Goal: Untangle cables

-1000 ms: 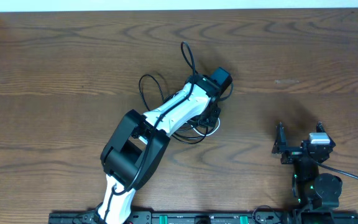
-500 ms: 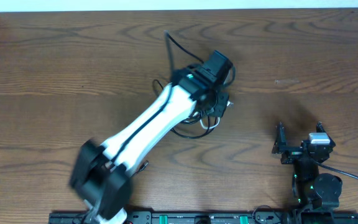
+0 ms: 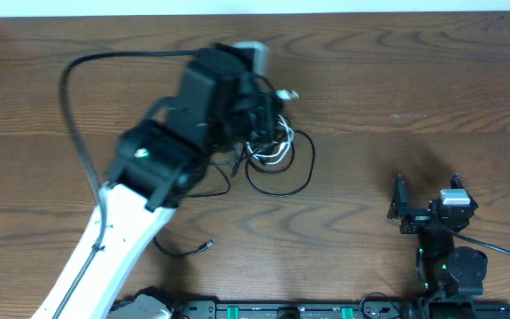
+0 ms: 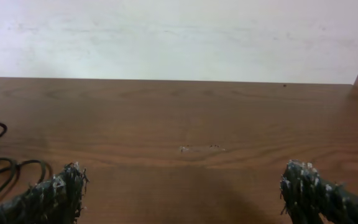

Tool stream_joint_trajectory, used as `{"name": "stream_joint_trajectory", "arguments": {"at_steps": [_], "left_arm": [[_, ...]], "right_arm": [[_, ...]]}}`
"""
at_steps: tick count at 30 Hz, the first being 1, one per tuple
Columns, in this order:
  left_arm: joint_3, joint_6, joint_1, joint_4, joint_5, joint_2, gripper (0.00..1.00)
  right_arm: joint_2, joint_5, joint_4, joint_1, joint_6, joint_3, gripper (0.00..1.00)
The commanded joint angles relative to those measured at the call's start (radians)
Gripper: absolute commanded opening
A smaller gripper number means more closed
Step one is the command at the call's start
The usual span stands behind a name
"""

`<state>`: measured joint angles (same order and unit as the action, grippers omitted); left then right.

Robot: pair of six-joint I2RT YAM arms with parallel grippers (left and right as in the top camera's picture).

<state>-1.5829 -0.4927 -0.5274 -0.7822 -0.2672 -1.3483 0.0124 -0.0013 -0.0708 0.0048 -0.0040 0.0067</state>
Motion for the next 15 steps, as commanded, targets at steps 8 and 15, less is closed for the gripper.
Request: {"name": "stream_joint_trajectory", "arguments": {"at_steps": [8,15], "left_arm": [[-0.023,-0.44,0.028,0.026,-0.347,-0.007,0.08],[-0.023,-0.632,0.028,0.043,-0.373,-0.011,0.08]], "right_arm": [[-0.006,-0.002,-0.005,0.012,0.014,-0.002,0.99],[-0.006,-0.002,-0.005,0.012,0.014,-0.002,0.99]]}}
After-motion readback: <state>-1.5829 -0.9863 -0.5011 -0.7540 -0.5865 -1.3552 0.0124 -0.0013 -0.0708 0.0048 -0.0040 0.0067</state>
